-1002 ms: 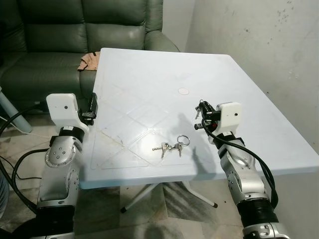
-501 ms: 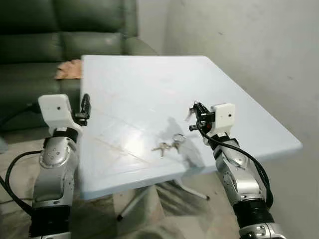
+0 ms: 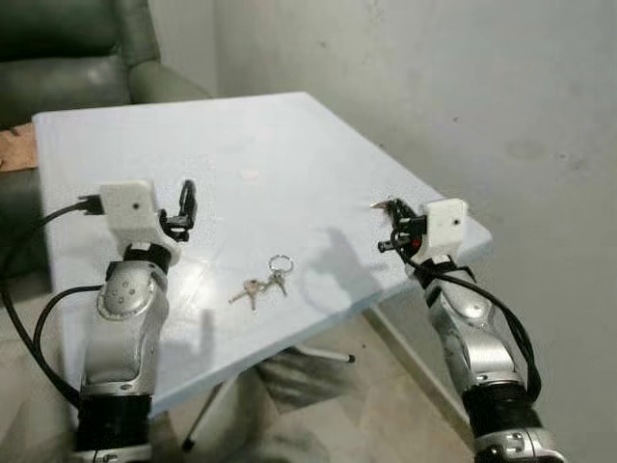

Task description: Hang keys on a hook

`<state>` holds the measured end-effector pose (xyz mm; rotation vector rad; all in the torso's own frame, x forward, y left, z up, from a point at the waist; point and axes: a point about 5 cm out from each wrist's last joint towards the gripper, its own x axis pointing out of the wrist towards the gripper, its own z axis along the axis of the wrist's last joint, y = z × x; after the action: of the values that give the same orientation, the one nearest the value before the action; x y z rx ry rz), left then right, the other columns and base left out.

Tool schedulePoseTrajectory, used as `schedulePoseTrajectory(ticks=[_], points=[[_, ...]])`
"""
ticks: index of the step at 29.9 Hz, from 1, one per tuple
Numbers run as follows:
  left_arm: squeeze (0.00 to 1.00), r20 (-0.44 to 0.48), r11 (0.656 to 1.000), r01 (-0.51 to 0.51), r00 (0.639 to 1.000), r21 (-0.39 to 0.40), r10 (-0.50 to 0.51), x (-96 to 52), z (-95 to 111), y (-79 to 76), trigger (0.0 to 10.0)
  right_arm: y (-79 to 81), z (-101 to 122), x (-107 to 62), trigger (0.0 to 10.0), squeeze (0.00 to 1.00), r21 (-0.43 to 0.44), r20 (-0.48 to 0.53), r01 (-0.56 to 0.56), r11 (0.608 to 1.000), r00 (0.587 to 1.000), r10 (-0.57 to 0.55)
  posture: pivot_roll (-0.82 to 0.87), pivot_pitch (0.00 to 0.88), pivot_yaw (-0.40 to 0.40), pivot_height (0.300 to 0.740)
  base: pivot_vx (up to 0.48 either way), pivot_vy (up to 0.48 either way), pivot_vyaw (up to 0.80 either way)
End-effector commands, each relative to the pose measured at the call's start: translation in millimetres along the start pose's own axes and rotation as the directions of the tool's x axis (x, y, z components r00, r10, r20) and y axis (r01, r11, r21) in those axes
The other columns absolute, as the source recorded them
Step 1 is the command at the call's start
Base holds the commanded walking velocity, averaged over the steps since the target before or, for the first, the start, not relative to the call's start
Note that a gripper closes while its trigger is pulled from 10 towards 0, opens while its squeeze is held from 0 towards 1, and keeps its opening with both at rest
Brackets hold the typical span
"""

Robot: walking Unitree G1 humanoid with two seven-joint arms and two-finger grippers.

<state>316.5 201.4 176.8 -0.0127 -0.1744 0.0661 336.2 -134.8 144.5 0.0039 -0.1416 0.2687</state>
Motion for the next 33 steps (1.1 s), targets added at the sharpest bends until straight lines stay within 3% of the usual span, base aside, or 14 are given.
schedulePoseTrajectory(ticks=[1, 22, 33], points=[[0.00, 0.000, 1.000, -0.004, 1.000, -0.001, 0.004, 0.8, 1.1, -1.1, 10.0, -2.7, 3.4, 1.5, 10.0, 0.00, -0.008, 0.006, 0.007, 1.000, 1.000, -0.007, -0.09, 0.000, -0.066, 0.740, 0.000, 0.000, -0.77], [0.00, -0.004, 1.000, -0.007, 1.000, -0.003, 0.007, 2.8, 1.8, -0.8, 10.0, -2.6, 2.7, 2.5, 10.0, 0.00, 0.005, 0.008, 0.034, 0.999, 0.999, -0.034, -0.10, 0.000, -0.034, 0.740, 0.000, 0.000, -0.77], [0.00, -0.015, 0.999, 0.033, 0.999, -0.006, -0.034, 8.0, 1.2, -9.2, 10.0, -7.4, 2.3, -1.6, 10.0, 0.00, 0.004, 0.012, 0.066, 0.998, 0.998, -0.066, -0.12, 0.000, -0.021, 0.740, 0.000, 0.000, -0.77]])
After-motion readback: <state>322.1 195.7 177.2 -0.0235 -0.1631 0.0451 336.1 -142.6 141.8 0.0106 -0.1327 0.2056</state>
